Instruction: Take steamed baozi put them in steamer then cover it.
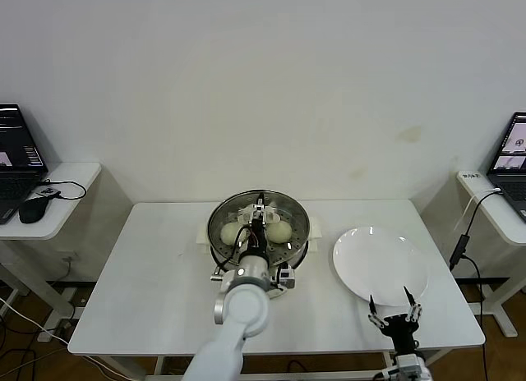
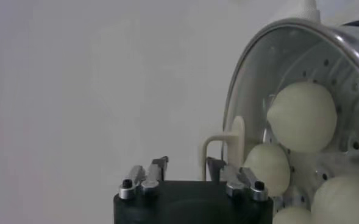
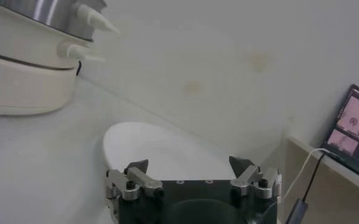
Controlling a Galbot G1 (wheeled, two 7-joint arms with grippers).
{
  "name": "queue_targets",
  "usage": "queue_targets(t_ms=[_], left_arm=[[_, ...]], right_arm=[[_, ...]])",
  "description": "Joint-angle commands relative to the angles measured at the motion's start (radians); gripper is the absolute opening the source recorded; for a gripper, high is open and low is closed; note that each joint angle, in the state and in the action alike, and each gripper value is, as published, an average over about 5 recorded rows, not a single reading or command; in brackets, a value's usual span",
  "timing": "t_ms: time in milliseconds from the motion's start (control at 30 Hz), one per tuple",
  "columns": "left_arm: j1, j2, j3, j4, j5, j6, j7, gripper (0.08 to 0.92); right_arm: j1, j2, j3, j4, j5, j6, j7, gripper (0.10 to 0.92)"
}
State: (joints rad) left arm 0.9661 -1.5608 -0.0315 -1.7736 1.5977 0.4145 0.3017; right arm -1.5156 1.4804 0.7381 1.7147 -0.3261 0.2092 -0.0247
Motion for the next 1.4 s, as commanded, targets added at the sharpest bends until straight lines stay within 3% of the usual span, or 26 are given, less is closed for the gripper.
queue_targets(t_ms=[33, 167, 300, 467, 567, 667, 933, 1133, 1400], left_arm=[[0.121, 0.055, 0.005, -0.190, -0.031, -0.004, 0.000, 0.679], [0.183, 0.099, -0.011, -0.292, -0.117, 0.002, -0.004, 0.786], [0.272, 0.156, -0.074, -0.415, -0.288, 0.005, -0.058, 0.820], [0.423, 0.272, -0.230, -0.516, -0.864, -0.036, -0.288, 0.823], [0.508, 0.319, -0.354, -0.505, -1.320, -0.155, -0.436, 0.823], [0.577, 0.322, -0.473, -0.462, -1.664, -0.323, -0.505, 0.823], [0.707, 0.296, -0.569, -0.419, -1.973, -0.425, -0.528, 0.823], [0.781, 0.285, -0.549, -0.347, -1.973, -0.509, -0.472, 0.823], [0.773, 0.262, -0.549, -0.247, -1.936, -0.574, -0.398, 0.823]], right_arm=[[-0.005, 0.000, -0.002, 0.005, -0.002, 0.001, -0.001, 0.823], [-0.009, -0.003, -0.002, 0.011, 0.001, 0.001, -0.003, 0.823], [-0.021, -0.021, -0.001, 0.020, 0.025, 0.005, -0.004, 0.823], [-0.031, -0.044, -0.004, 0.030, 0.073, 0.012, -0.011, 0.823], [-0.035, -0.049, -0.016, 0.035, 0.101, 0.013, -0.020, 0.823], [-0.047, -0.057, -0.030, 0.046, 0.130, 0.015, -0.033, 0.823], [-0.110, -0.093, -0.053, 0.119, 0.230, -0.010, -0.070, 0.823], [-0.150, -0.115, -0.052, 0.162, 0.278, -0.042, -0.116, 0.823], [-0.160, -0.121, -0.051, 0.176, 0.298, -0.044, -0.139, 0.823]])
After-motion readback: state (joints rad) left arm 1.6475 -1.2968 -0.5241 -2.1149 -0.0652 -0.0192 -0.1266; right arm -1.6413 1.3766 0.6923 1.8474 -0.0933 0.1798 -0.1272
